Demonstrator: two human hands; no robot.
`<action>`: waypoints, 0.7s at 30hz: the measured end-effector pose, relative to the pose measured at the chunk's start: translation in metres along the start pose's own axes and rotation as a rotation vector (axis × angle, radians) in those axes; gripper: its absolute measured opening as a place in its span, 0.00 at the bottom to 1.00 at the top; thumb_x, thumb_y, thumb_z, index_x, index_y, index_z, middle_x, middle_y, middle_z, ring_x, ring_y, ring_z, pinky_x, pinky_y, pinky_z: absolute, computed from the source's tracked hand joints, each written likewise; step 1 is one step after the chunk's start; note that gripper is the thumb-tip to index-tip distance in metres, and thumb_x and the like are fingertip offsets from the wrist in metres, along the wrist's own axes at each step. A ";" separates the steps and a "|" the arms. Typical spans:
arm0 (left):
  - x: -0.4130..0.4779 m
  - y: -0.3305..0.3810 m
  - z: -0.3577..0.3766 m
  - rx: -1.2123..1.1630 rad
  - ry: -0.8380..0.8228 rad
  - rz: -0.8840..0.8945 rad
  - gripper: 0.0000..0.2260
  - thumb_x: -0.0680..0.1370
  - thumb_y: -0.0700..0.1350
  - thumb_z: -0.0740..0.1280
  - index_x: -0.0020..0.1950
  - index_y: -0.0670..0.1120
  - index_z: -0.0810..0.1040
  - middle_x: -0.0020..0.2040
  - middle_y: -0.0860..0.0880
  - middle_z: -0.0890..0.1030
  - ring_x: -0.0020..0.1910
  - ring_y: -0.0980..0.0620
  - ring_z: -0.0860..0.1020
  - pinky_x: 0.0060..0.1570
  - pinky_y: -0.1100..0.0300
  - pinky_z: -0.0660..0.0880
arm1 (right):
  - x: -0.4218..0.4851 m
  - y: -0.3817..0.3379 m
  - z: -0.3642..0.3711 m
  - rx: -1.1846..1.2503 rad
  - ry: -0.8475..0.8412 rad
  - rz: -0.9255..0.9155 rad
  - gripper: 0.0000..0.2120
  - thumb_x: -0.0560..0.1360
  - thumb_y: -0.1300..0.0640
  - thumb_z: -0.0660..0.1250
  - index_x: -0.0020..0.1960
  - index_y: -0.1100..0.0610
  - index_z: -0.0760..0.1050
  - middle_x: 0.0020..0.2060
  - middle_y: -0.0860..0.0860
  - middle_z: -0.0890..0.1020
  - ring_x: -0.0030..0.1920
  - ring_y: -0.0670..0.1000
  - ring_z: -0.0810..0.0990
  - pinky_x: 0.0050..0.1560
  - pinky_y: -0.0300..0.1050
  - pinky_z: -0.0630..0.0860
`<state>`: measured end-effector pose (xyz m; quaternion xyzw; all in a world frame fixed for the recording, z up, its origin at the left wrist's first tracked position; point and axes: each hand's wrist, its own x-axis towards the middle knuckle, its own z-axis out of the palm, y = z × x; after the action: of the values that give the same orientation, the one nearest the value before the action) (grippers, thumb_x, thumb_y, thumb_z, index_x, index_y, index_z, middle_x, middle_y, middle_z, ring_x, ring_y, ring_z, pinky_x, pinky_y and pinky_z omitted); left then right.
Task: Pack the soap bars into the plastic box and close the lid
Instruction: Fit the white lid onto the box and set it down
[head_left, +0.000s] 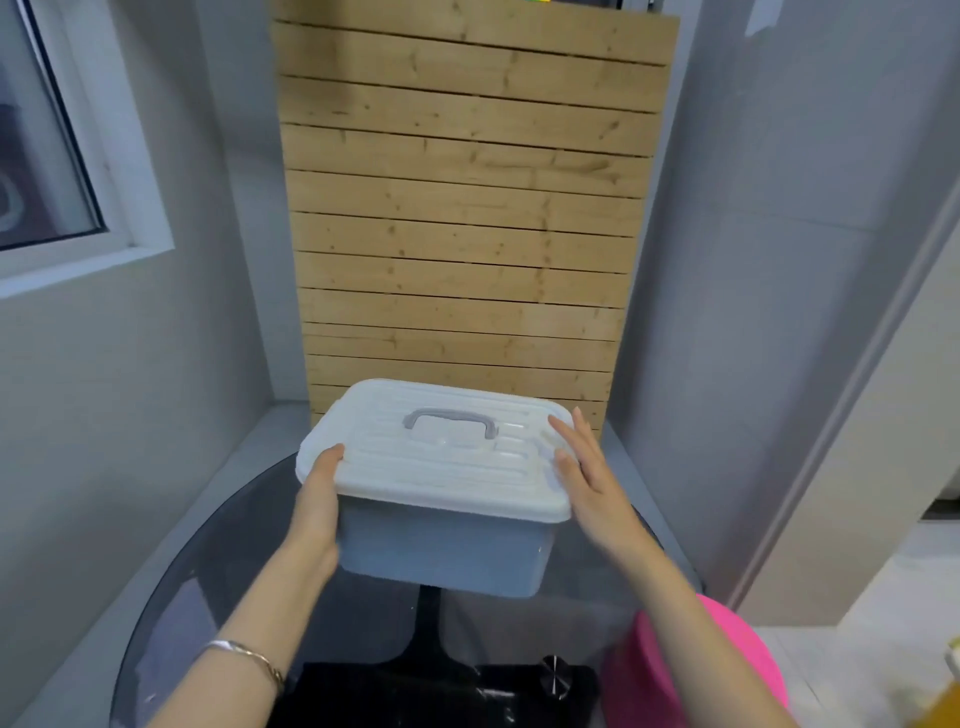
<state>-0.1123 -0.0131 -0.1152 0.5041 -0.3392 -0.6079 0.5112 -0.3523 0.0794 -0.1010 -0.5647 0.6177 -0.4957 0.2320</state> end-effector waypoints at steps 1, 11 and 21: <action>-0.005 -0.004 -0.001 -0.024 0.024 -0.004 0.16 0.75 0.56 0.61 0.59 0.48 0.74 0.49 0.49 0.80 0.45 0.50 0.78 0.39 0.56 0.72 | 0.005 -0.001 -0.005 -0.032 -0.040 0.025 0.19 0.81 0.53 0.53 0.72 0.48 0.63 0.76 0.41 0.51 0.76 0.39 0.46 0.73 0.37 0.46; 0.009 0.024 -0.038 0.154 0.079 0.141 0.18 0.75 0.46 0.66 0.64 0.43 0.75 0.58 0.45 0.80 0.56 0.47 0.78 0.56 0.55 0.73 | 0.006 -0.026 -0.001 -0.437 -0.197 0.108 0.44 0.62 0.28 0.65 0.74 0.38 0.56 0.77 0.42 0.44 0.78 0.48 0.43 0.75 0.54 0.51; 0.032 0.032 -0.036 0.310 -0.008 0.063 0.16 0.78 0.47 0.62 0.63 0.42 0.74 0.57 0.44 0.80 0.55 0.45 0.79 0.57 0.52 0.75 | 0.009 -0.019 0.000 -0.503 -0.174 0.070 0.55 0.51 0.19 0.58 0.74 0.39 0.54 0.77 0.39 0.43 0.77 0.45 0.42 0.75 0.53 0.49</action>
<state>-0.0682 -0.0482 -0.1031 0.5635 -0.4465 -0.5341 0.4447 -0.3459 0.0736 -0.0814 -0.6234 0.7183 -0.2679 0.1536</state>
